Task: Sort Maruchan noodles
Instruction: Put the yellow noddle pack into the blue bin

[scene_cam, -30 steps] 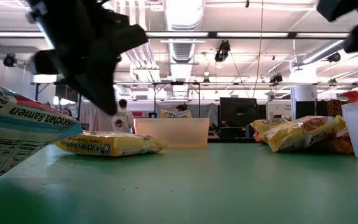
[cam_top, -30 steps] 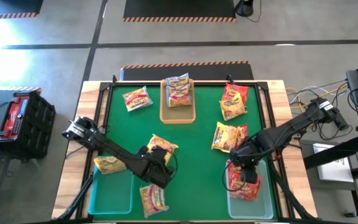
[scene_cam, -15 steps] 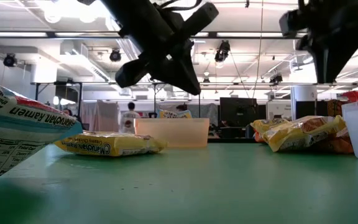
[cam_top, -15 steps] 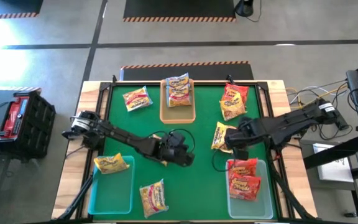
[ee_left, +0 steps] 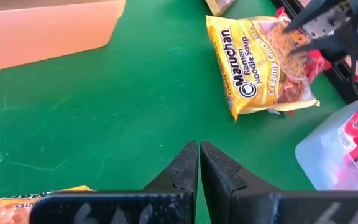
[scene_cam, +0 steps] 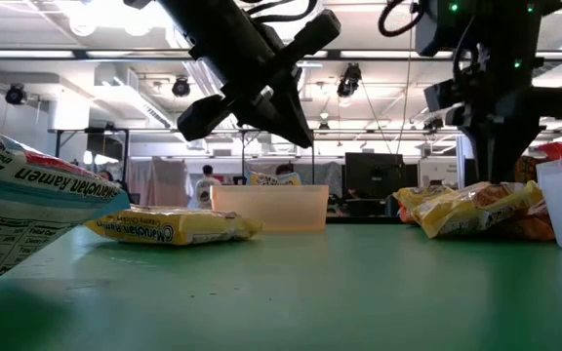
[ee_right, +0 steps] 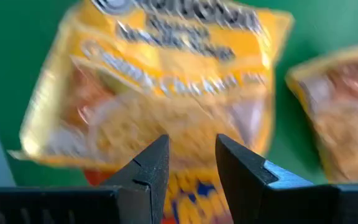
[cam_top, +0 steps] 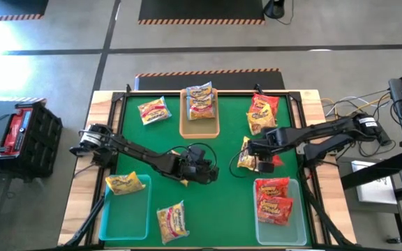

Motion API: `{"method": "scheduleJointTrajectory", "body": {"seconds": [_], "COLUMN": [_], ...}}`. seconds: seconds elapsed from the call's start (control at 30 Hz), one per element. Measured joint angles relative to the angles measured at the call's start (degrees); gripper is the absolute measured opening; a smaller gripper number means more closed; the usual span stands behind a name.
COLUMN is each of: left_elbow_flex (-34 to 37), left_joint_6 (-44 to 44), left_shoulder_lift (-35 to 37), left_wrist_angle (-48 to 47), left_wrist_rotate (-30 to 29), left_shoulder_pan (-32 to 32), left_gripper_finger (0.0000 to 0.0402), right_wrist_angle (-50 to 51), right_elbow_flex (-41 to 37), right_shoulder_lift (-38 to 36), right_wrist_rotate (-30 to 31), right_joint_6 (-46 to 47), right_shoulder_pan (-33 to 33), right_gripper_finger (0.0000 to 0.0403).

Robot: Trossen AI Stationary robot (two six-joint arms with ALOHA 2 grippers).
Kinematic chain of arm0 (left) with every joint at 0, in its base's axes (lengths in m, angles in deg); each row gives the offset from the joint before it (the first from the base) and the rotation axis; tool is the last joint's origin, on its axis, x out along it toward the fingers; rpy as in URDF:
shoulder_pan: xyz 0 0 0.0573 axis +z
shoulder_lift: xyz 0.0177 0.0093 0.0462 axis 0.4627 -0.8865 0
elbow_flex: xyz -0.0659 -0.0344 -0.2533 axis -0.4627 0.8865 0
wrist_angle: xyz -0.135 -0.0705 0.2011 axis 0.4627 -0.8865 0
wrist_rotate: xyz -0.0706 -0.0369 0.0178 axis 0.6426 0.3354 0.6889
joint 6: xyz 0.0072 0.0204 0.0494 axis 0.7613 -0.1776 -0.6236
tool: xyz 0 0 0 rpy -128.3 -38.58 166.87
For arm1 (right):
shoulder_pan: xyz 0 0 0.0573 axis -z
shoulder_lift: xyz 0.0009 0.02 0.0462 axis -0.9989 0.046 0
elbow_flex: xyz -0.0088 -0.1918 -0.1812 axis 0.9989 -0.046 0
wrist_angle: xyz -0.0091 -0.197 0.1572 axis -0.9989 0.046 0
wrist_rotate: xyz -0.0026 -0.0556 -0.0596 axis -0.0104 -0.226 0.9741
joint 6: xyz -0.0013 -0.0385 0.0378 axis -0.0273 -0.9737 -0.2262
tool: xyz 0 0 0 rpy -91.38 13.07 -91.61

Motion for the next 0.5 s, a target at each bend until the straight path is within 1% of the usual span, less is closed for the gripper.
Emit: {"method": "scheduleJointTrajectory", "body": {"seconds": [0.13,0.23,0.3,0.37,0.5], "left_elbow_flex": [0.0,0.0,0.0,0.0,0.0], "left_joint_6": [1.6,2.7,2.9,3.2,4.8], "left_shoulder_lift": [0.0,0.0,0.0,0.0,0.0], "left_wrist_angle": [0.1,0.1,0.2,0.1,0.1], "left_wrist_rotate": [-0.2,-0.3,-0.3,-0.3,-0.3], "left_shoulder_pan": [0.2,0.5,0.6,0.6,0.6], "left_gripper_finger": [0.0000,0.0000,0.0000,0.0000,0.0000], "right_wrist_angle": [-11.1,-20.7,-24.7,-22.4,-8.2], "right_elbow_flex": [-2.6,-4.5,-4.9,-3.9,-0.2], "right_shoulder_lift": [0.0,0.0,0.0,-0.2,-0.7], "right_wrist_rotate": [-3.8,-4.2,-4.2,-4.6,-5.2], "right_joint_6": [-0.9,-0.9,-0.6,-0.4,-1.3], "right_shoulder_pan": [0.0,0.0,0.0,0.0,0.0], "right_gripper_finger": [0.0118,0.0118,0.0118,0.0118,0.0118]}}
